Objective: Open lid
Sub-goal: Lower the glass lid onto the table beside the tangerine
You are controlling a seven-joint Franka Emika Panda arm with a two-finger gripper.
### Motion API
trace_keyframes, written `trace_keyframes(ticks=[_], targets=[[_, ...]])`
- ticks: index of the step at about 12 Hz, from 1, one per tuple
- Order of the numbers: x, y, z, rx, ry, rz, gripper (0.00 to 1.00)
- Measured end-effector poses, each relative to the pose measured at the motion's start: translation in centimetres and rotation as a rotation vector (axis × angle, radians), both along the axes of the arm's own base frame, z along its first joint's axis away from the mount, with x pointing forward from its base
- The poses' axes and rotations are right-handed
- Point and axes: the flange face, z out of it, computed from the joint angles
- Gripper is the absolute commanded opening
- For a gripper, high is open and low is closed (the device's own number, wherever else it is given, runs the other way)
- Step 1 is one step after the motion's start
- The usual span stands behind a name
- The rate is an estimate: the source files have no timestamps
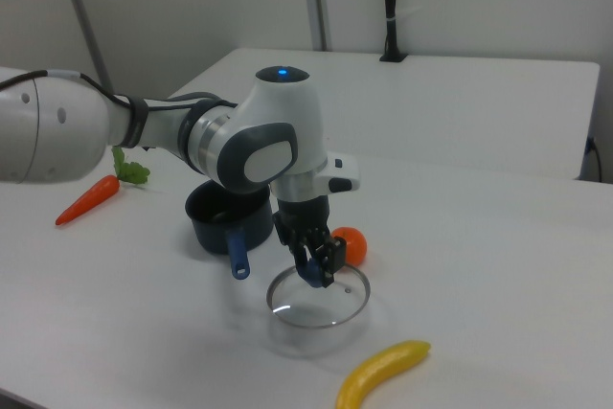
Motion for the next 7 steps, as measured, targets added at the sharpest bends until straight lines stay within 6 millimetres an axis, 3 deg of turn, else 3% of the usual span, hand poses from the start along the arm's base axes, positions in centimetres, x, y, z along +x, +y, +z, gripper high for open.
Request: trace_keyframes(ticks=[7], targets=[[-0.4, 0.3, -1.7, 0.007, 0.033, 0.002, 0.35]])
